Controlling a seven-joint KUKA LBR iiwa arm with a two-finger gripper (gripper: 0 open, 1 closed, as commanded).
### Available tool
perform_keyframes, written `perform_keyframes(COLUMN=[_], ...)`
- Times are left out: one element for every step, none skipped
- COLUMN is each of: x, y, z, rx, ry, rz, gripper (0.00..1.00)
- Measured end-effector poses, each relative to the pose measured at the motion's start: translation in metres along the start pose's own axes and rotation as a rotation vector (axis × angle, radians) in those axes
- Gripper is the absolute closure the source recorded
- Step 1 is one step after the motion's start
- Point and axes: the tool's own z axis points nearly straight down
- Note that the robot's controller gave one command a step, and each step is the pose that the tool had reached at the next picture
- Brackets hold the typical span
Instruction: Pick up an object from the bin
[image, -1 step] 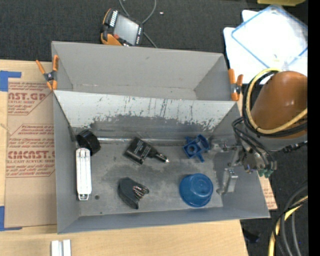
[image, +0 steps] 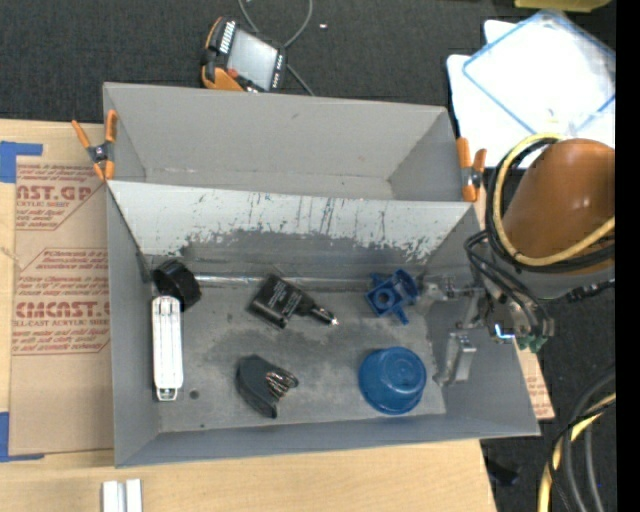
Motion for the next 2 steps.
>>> perform_keyframes(x=[-0.112,-0.085], y=[-0.037,-0.031], z=[0.139,0.125], rx=[0.003,-0.001], ry=[-0.033,0.0], rz=[-0.033,-0.028], gripper=[0.0,0.0])
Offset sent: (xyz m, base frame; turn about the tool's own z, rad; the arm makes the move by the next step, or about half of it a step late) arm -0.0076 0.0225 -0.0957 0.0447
